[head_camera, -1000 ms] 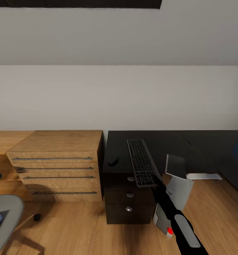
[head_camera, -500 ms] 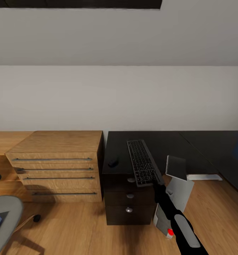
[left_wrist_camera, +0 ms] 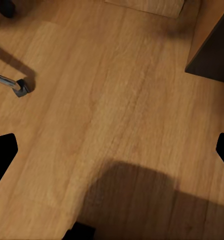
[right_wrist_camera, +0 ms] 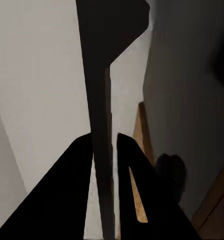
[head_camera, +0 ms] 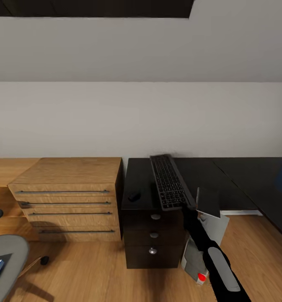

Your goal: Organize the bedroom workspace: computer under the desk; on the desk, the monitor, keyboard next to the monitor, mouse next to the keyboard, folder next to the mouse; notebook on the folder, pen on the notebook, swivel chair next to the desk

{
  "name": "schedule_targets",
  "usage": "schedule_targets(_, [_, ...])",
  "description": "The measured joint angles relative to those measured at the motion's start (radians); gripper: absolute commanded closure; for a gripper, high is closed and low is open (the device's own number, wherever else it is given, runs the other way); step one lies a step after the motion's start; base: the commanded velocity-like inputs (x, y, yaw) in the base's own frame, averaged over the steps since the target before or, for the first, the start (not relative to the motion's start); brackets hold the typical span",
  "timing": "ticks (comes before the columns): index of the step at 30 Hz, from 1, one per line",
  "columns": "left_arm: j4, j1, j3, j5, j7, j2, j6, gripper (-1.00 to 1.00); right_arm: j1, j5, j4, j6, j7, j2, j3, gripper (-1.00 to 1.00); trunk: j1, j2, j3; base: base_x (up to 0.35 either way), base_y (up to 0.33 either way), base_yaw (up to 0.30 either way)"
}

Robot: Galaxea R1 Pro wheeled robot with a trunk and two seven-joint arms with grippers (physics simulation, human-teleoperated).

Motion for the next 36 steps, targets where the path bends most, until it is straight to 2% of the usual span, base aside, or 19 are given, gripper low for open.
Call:
schedule_targets(4, [0.033,0.0,0.002,-0.001,0.0,0.0,0.0,-1.0,0.078,0.001,-0.174,-0.001,-0.011,0.001,0.003,1.0,-0.008,0.014,0.006,0.0,0.0,0.0])
schedule_targets(6, [0.039,0.0,0.002,-0.001,0.0,0.0,0.0,-1.0,0.113,-0.003,-0.249,0.002,-0.047,0.001,0.004,1.0,-0.008,0.014,0.006,0.0,0.0,0.0])
schedule_targets(11, [0.042,0.0,0.002,-0.002,0.0,0.001,-0.001,-1.0,0.154,-0.007,-0.323,0.003,-0.088,0.002,0.003,1.0,-0.008,0.014,0.006,-0.005,-0.006,0.0])
schedule_targets(27, [0.043,0.0,0.004,0.0,-0.001,0.003,0.0,-1.0,0.17,-0.011,-0.337,0.001,-0.115,0.002,0.0,1.0,-0.007,0.014,0.006,-0.2,-0.195,0.0])
schedule_targets(32, [0.043,0.0,0.004,-0.002,0.0,0.003,-0.002,-1.0,0.171,-0.008,-0.336,0.001,-0.155,0.002,-0.002,1.0,-0.007,0.014,0.006,-0.271,-0.196,0.0])
schedule_targets(36, [0.043,0.0,0.004,-0.002,0.001,0.003,-0.003,-1.0,0.171,-0.012,-0.336,0.001,-0.161,0.002,-0.002,1.0,-0.007,0.014,0.006,-0.26,-0.241,0.0])
